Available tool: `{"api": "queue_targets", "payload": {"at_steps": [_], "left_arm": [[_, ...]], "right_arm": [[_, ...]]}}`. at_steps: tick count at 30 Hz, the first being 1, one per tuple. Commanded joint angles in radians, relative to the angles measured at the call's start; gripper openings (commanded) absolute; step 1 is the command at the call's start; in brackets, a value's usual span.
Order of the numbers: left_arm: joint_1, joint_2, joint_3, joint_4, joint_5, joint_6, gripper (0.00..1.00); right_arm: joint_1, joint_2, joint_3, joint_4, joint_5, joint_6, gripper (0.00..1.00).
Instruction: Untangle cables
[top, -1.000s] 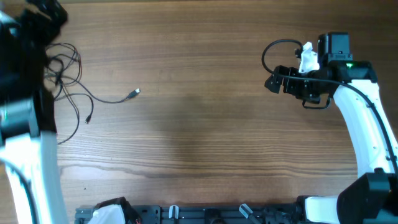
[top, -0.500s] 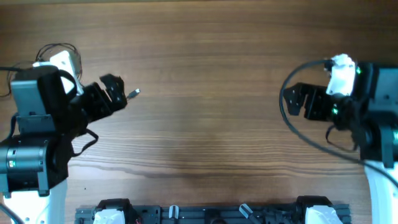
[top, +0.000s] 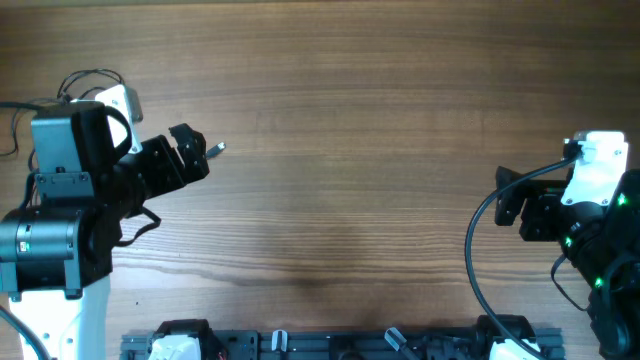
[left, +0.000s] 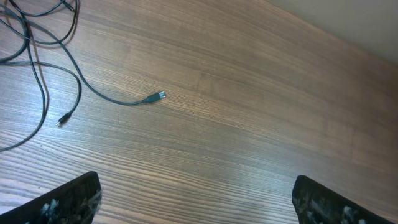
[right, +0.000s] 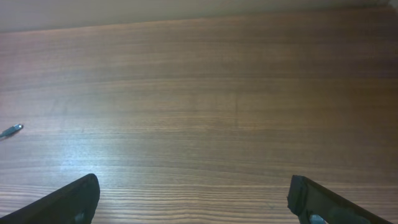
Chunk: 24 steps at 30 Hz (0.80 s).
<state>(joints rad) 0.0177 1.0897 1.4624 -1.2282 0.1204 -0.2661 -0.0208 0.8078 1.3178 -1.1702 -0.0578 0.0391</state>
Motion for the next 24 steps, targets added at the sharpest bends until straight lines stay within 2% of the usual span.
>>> {"api": "queue_targets", "payload": {"at_steps": [1,10,15,21,24], "left_arm": [[-0.006,0.005,-0.004,0.0,-0.006,0.024,1.0],[-0.006,0.005,-0.004,0.0,-0.006,0.024,1.0],[-0.006,0.005,-0.004,0.0,-0.006,0.024,1.0],[-0.006,0.005,-0.004,0.0,-0.006,0.024,1.0],[-0.006,0.005,-0.004,0.0,-0.006,0.024,1.0]], "right_arm": [[0.002,0.008,0.017,0.002,0.025,-0.013,1.0],[0.002,0.016,0.01,-0.005,0.013,-0.01,1.0],[0.002,-0.08,-0.147,0.301,0.013,-0.01,1.0],[0.002,-0.328,-0.559,0.783,-0.066,-0.01,1.0],[0.002,-0.453,-0.766,0.964,-0.095,-0.003,1.0]]}}
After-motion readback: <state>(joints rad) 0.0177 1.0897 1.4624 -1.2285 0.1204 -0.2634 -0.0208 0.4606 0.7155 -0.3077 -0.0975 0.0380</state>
